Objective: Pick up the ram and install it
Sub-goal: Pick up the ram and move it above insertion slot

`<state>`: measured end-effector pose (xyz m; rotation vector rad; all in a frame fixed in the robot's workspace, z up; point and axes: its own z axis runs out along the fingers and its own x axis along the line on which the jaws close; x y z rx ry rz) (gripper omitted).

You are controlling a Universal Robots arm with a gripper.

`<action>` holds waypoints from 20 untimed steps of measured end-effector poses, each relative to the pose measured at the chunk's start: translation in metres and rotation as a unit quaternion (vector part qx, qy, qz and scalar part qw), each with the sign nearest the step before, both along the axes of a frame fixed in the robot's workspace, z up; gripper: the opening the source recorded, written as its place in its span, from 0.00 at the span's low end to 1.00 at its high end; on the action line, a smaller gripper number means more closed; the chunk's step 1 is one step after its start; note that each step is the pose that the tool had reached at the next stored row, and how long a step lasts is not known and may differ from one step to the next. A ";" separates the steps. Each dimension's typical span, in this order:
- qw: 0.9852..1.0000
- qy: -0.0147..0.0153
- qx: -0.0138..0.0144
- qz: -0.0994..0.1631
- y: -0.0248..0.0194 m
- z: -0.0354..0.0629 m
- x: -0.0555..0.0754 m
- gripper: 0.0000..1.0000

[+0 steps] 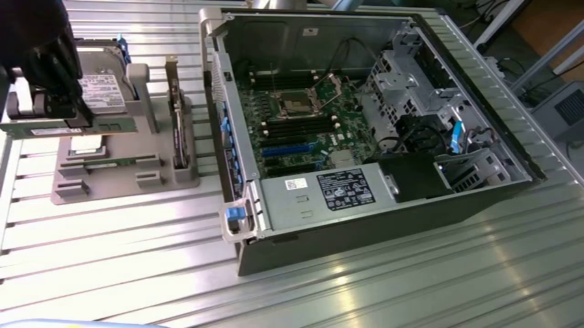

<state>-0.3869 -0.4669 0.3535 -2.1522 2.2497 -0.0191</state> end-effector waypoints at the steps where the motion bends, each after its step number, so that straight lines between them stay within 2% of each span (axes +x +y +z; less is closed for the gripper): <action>1: 1.000 0.000 0.000 0.000 0.0000 0.0019 0.000 0.12; 20: 1.000 0.000 0.000 0.000 0.0000 0.0289 0.000 0.12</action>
